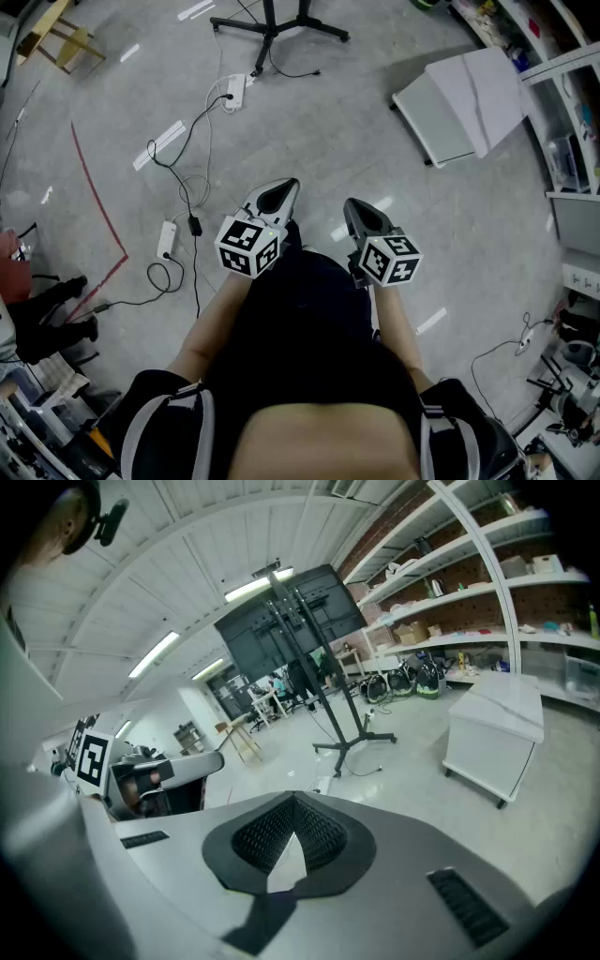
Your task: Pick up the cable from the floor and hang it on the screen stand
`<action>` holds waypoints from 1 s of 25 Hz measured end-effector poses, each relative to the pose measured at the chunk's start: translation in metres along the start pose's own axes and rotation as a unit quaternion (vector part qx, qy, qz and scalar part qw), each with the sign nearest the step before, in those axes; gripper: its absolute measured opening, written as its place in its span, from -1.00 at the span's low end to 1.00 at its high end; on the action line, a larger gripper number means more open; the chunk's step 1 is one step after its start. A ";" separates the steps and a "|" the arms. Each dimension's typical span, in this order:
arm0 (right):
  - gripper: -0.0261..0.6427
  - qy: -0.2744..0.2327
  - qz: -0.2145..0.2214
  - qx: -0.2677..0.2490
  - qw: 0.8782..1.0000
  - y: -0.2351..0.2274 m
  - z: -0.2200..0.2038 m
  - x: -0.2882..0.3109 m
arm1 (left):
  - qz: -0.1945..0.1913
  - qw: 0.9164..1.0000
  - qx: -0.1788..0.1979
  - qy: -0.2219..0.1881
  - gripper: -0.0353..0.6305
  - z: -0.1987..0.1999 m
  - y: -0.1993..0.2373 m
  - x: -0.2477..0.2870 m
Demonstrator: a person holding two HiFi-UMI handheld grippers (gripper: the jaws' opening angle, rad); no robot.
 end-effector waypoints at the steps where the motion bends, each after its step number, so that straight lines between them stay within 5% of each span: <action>1: -0.85 -0.002 0.004 -0.005 1.000 0.003 -0.005 -0.008 | 0.003 1.000 0.001 0.004 -0.87 -0.007 -0.011 -0.012; 12: -0.85 -0.013 0.039 -0.025 0.999 0.027 -0.031 -0.054 | 0.011 1.000 0.021 -0.004 -0.87 -0.024 -0.078 -0.059; 25: -0.84 -0.027 0.002 -0.008 1.000 0.002 0.014 0.002 | -0.012 1.000 0.024 0.006 -0.87 0.011 -0.017 0.004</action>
Point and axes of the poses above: the fingertips, and each gripper's own axes: x forward along the fingers, y to its left, z out of its top, the point moved 4 cm from there along -x, backward along the fingers, and after that the axes turned 4 degrees about -y, right-handed, at the moved point
